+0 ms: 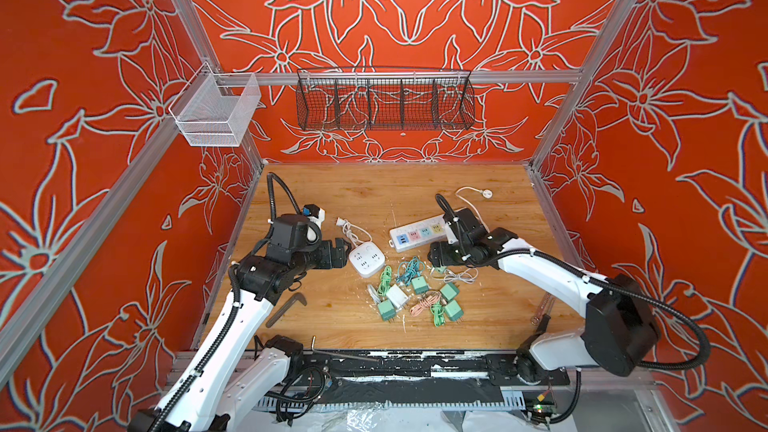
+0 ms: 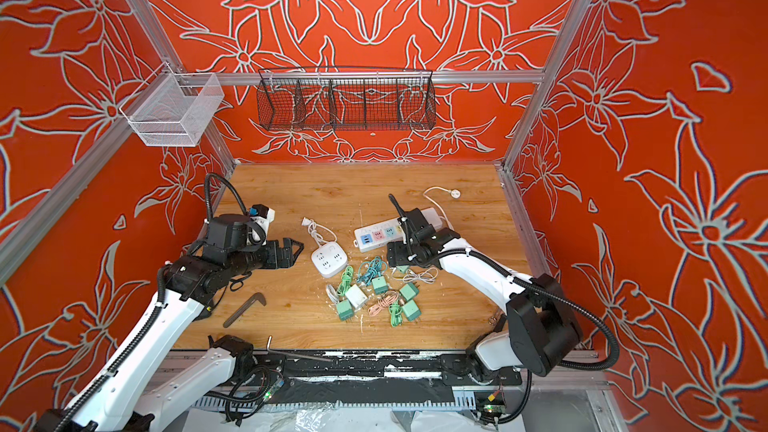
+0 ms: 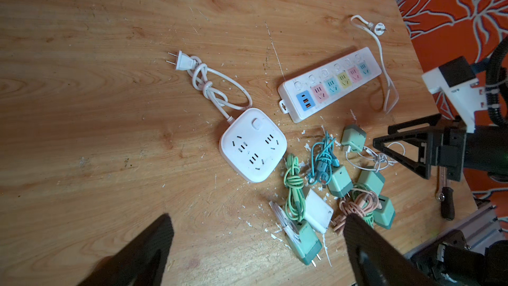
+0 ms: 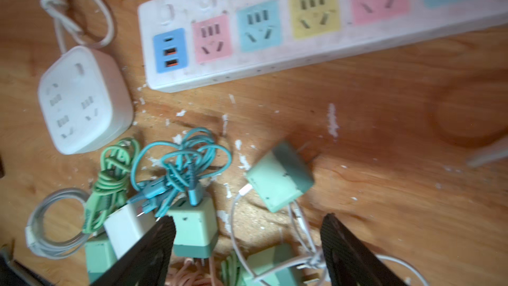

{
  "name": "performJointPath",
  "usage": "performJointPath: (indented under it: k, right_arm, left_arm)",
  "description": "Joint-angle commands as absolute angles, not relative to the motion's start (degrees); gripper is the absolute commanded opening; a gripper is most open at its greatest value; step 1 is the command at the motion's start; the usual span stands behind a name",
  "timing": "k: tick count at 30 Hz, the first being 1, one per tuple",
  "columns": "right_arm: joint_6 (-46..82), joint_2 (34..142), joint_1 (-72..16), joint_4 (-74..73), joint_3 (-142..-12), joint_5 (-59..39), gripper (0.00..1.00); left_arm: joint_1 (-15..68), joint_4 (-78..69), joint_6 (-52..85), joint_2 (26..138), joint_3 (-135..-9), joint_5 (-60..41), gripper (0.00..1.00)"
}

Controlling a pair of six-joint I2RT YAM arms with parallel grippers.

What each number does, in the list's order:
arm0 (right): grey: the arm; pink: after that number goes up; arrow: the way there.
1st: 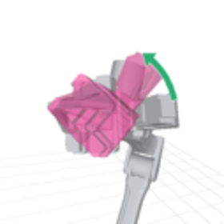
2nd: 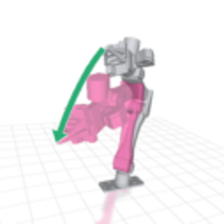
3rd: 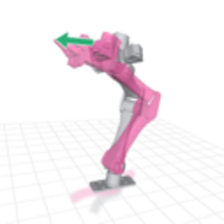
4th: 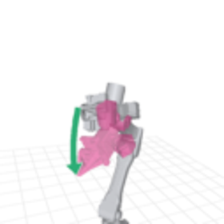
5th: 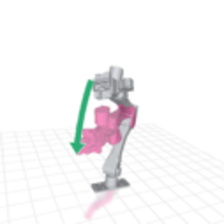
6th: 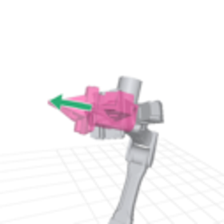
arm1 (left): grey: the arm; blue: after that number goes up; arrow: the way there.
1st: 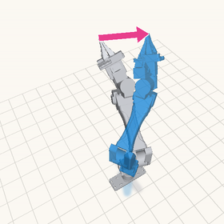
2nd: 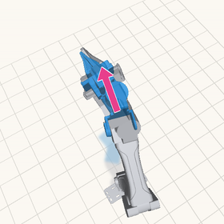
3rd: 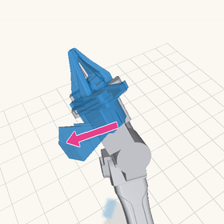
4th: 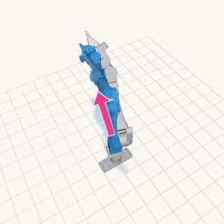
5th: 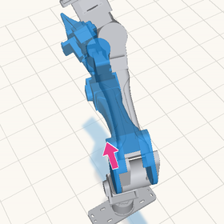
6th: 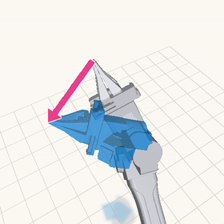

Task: Insert the plug
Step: 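Reach the right gripper toward the green chargers while the left arm rises, then grasp the mint-green charger with white coiled cable using the right gripper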

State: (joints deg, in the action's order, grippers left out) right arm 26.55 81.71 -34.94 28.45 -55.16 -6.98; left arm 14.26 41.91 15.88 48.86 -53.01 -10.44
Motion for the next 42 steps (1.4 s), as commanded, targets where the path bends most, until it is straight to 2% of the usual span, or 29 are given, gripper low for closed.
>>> performJointPath:
  k: [1, 8, 13, 21, 42]
  right_arm:
    - [24.8, 82.9, -39.6, 28.3, -58.5, -10.7, 0.86]
    - [23.5, 89.7, -50.5, 31.9, -64.7, -12.4, 0.86]
    - [29.7, 95.3, -57.1, 35.0, -69.3, -8.7, 0.84]
    - [38.5, 99.4, -64.7, 37.8, -71.1, -4.7, 0.83]
    - [44.4, 106.5, -68.5, 38.3, -72.8, -0.6, 0.64]
  left_arm:
    - [14.5, 42.9, 17.2, 47.3, -51.8, -10.8, 0.97]
    - [14.5, 46.9, 18.1, 45.5, -52.0, -3.8, 0.97]
    - [14.5, 48.5, 20.2, 42.1, -51.3, 6.8, 0.97]
    - [14.5, 46.1, 21.5, 34.9, -48.0, 11.7, 0.97]
    - [14.5, 45.7, 21.6, 30.8, -47.4, 12.2, 0.97]
